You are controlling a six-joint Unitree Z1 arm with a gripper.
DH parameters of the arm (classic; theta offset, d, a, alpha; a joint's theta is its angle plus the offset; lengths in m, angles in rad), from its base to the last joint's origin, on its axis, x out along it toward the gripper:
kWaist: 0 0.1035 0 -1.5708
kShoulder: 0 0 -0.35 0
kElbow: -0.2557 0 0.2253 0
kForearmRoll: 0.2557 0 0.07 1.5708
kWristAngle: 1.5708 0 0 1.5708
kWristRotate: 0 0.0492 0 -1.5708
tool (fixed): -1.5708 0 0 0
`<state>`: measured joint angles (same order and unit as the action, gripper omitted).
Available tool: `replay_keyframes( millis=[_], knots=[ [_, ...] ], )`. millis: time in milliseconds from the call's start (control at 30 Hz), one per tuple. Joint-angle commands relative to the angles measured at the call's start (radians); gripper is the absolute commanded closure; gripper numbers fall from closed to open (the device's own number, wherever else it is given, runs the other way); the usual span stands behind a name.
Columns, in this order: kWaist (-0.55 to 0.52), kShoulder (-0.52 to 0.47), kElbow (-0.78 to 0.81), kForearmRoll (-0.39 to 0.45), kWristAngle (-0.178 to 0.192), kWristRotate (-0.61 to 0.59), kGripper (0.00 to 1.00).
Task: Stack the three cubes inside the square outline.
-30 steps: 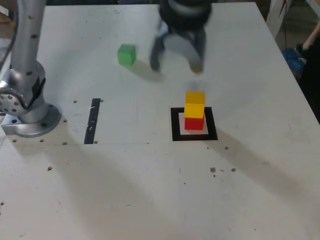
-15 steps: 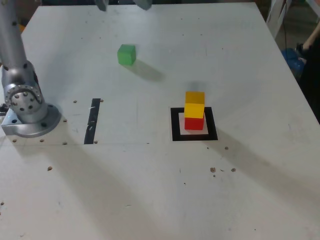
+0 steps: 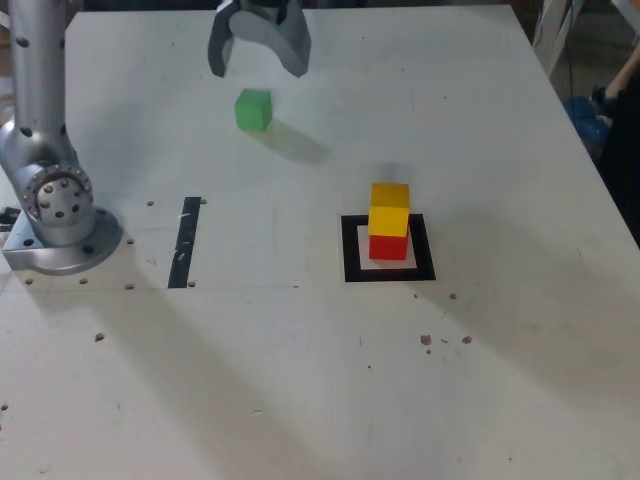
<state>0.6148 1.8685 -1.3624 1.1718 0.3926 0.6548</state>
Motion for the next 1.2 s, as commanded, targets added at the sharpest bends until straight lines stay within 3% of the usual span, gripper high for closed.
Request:
replay_keyframes(
  millis=[0, 100, 367, 567, 833, 1033, 1167],
  knots=[
    [0.013, 0.022, 0.02, -0.028, -0.025, 0.026, 0.0],
    [0.021, 0.045, 0.037, -0.045, -0.036, 0.042, 0.0],
    [0.03, 0.089, 0.049, -0.018, 0.035, 0.046, 0.01],
    [0.03, 0.128, 0.043, -0.019, 0.022, 0.048, 0.06],
    [0.03, 0.157, 0.031, -0.038, -0.014, 0.051, 0.19],
    [0.03, 0.162, 0.032, -0.047, -0.028, 0.046, 0.42],
    [0.031, 0.169, 0.03, -0.052, -0.042, 0.045, 0.52]
  ],
)
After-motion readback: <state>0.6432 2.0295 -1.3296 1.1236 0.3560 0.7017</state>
